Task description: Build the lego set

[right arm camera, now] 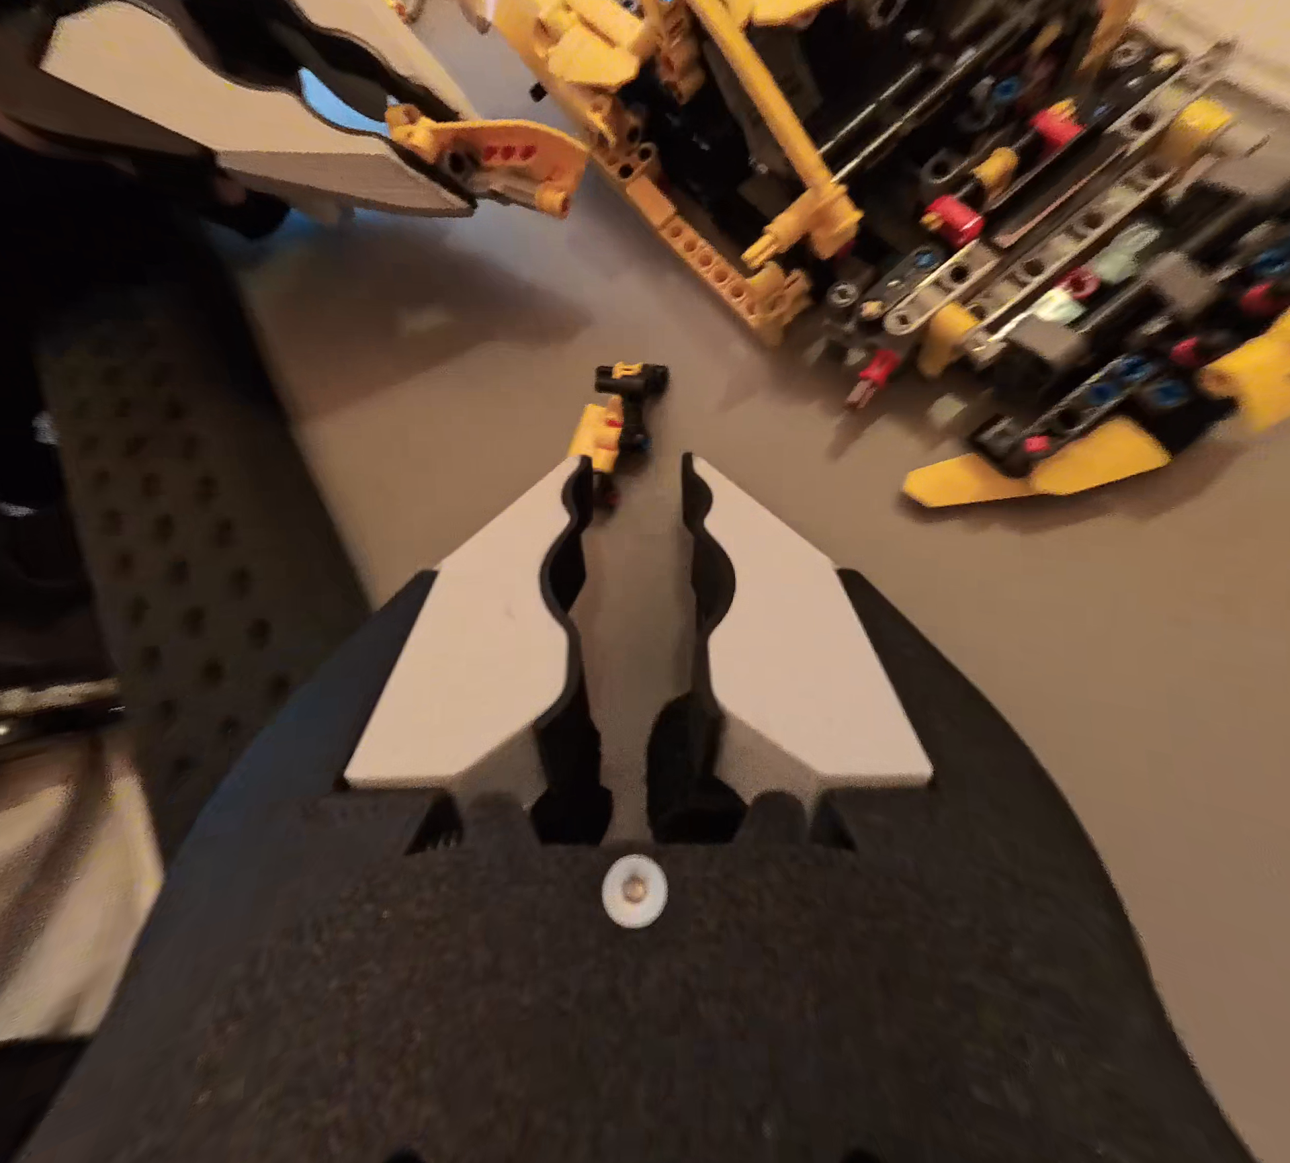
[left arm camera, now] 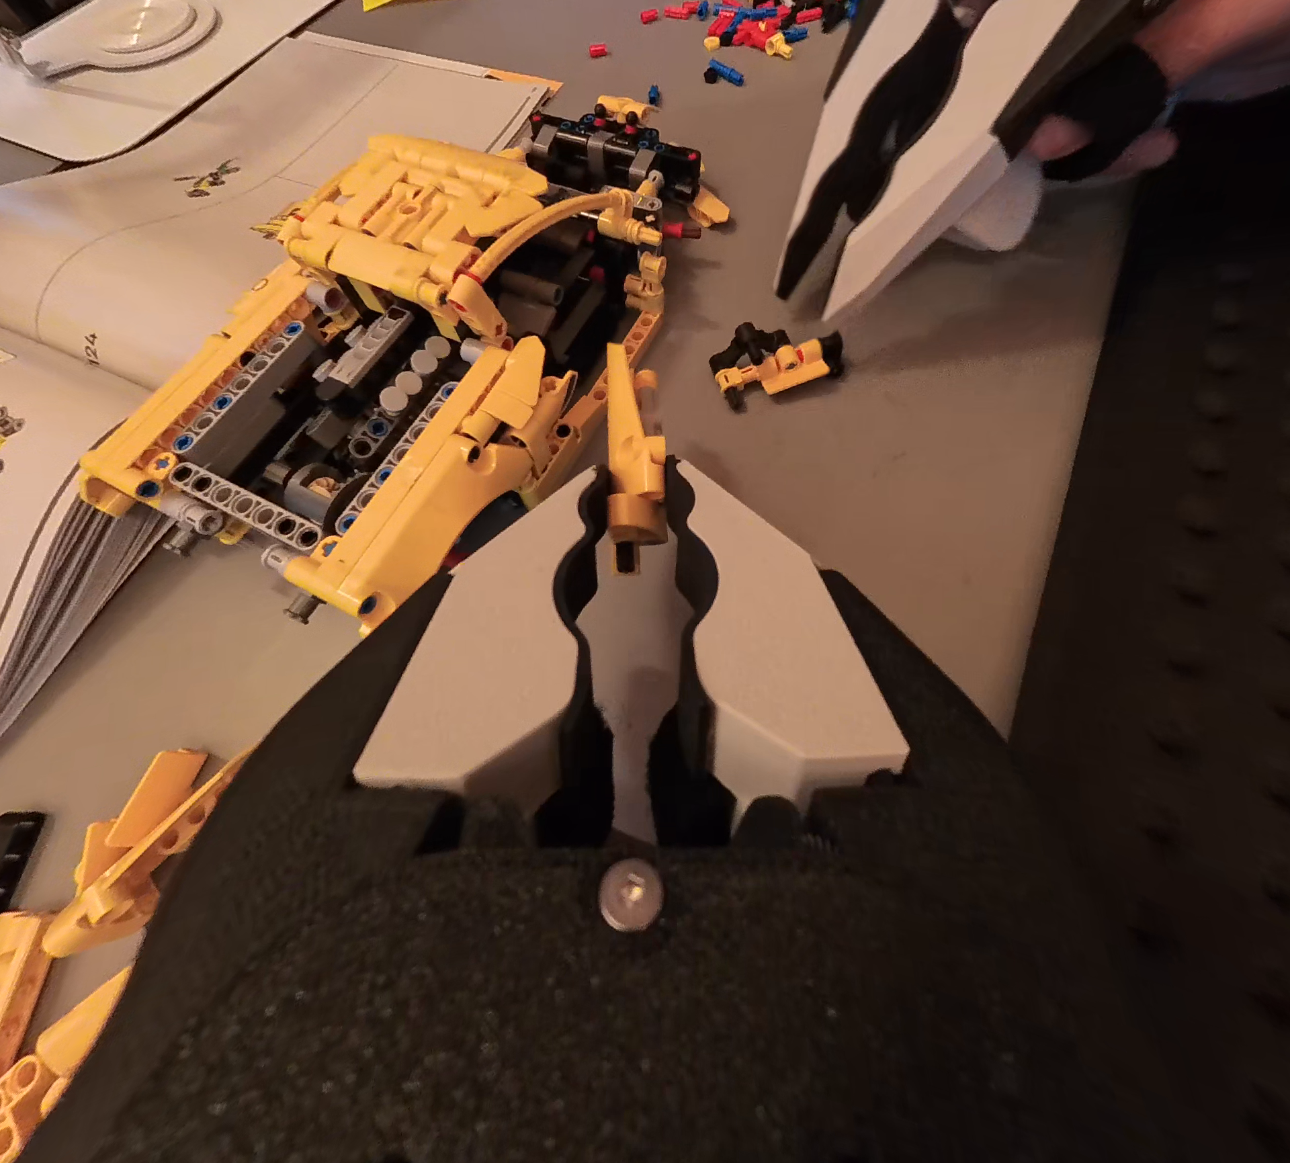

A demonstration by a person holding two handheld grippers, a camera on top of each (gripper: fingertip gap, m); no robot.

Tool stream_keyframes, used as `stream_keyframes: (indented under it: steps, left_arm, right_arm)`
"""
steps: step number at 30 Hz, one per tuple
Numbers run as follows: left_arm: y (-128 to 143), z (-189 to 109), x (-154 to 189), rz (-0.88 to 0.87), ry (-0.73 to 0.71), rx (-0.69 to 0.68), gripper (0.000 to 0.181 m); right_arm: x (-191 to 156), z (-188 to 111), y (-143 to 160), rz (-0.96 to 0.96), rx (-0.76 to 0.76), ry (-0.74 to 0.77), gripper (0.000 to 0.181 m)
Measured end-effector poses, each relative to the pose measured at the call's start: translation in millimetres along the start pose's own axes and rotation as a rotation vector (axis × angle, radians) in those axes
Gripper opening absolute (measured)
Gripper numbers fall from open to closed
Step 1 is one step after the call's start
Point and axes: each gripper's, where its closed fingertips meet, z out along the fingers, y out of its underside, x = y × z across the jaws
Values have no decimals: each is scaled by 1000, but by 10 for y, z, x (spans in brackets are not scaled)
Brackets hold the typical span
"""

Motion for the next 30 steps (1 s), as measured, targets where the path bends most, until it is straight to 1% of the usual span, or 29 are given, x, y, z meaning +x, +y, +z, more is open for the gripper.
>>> stream_keyframes:
  steps: [2, 3, 7, 8, 9, 10, 12, 14, 16, 18, 20, 22, 25, 26, 28, 30]
  left_arm:
    - [11, 0, -8, 2, -5, -5, 15]
    - [12, -3, -14, 4, -9, -4, 15]
    - [2, -15, -32, -5, -12, 2, 15]
    - [4, -17, -39, -7, -14, 2, 15]
    - [7, -19, -48, -8, -18, 0, 15]
    - [8, -20, -56, -9, -22, -1, 15]
    - [6, -22, -53, -14, -17, -1, 15]
    - [1, -22, -49, -12, -18, 2, 15]
    - [8, -19, -48, -10, -18, -1, 15]
    - [20, -15, -54, -13, -19, -6, 15]
    - [25, -11, -56, -19, -16, -8, 15]
    - [23, -8, -49, -21, -10, -7, 15]
    - [21, -12, -53, -20, -13, -4, 15]
    - [17, -17, -57, -22, -14, -2, 15]
    - [6, -24, -64, -29, -13, 4, 15]
    - [2, -23, -63, -32, -11, 7, 15]
  right_arm:
    - [56, 29, 22, -6, -24, 0, 24]
    - [3, 51, 26, 22, -30, -41, 25]
    - [-404, 115, 64, 115, -54, -241, 25]
    - [-509, 97, 54, 122, -49, -282, 25]
    - [-557, 68, 27, 111, -31, -292, 22]
    - [-560, 37, -11, 77, -6, -281, 20]
    - [-507, -4, -87, -58, 44, -249, 20]
    - [-357, 7, -170, -204, 103, -181, 24]
    - [-280, 41, -184, -325, 129, -195, 26]
    - [-134, 127, -68, -311, 33, -181, 26]
    - [-241, 182, 18, -232, -41, -277, 26]
    - [-369, 227, -13, -232, -20, -317, 27]
    - [-589, 177, -117, -277, 71, -382, 27]
    - [-581, 157, -112, -304, 72, -372, 27]
    - [-453, 140, -108, -397, 83, -298, 25]
    - [-318, 159, -152, -547, 110, -201, 31]
